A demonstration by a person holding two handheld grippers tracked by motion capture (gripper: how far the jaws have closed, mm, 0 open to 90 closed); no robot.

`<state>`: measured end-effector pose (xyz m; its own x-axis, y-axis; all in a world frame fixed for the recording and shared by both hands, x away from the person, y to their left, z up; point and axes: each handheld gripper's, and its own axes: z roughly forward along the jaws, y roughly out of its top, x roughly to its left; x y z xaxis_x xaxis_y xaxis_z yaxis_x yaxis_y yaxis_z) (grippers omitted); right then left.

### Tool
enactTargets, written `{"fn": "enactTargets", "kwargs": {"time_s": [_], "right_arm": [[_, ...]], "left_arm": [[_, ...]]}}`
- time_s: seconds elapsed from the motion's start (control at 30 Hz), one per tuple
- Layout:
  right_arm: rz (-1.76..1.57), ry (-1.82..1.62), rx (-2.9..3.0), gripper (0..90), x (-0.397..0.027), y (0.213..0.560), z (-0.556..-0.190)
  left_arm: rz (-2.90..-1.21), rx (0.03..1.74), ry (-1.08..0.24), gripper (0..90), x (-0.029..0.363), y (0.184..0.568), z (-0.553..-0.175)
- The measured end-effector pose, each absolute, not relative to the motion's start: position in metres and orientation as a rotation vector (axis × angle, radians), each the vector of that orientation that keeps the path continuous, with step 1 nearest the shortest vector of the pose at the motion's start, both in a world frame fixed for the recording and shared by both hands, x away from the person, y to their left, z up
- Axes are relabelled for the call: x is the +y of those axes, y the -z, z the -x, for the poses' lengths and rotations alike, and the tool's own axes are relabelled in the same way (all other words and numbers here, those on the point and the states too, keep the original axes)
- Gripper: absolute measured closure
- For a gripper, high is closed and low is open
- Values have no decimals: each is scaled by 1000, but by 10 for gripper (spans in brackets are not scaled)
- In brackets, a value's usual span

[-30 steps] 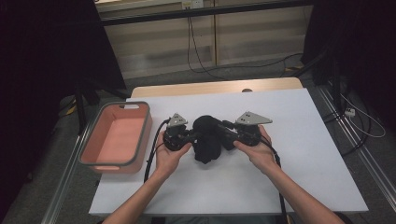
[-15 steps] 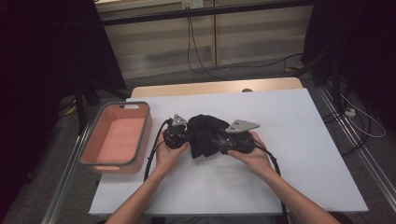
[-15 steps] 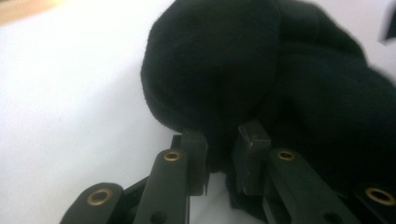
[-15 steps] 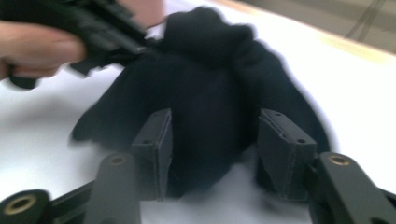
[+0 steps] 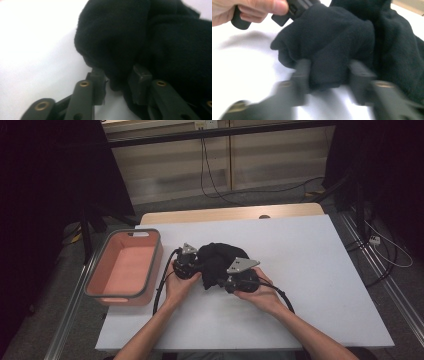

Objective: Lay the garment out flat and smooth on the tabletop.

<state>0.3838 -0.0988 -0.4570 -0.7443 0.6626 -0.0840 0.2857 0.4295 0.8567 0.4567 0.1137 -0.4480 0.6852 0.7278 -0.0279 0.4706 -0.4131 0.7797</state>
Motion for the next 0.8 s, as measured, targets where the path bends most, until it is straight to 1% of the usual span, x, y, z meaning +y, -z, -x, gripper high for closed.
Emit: {"fn": "enactTargets", "kwargs": {"time_s": [0.03,0.1,0.23,0.33,0.4,0.63,0.8], "right_arm": [[-804,-1267,2262,738,-101,455,-384],[-805,-1298,2229,794,-108,448,-383],[-843,-1370,2163,821,-124,435,-382],[-866,-1409,2126,827,-134,428,-382],[-875,-1425,2104,828,-139,422,-381],[-887,-1483,2040,829,-153,400,-378],[-876,-1528,1973,829,-163,383,-374]], "left_arm": [[-2077,919,-397,621,114,446,-456],[-2047,916,-387,570,117,442,-454],[-2014,886,-386,492,122,430,-448],[-1998,834,-388,489,122,419,-439],[-1994,795,-415,492,121,413,-432],[-1943,761,-377,492,118,406,-424],[-1937,751,-392,476,121,402,-422]]}}
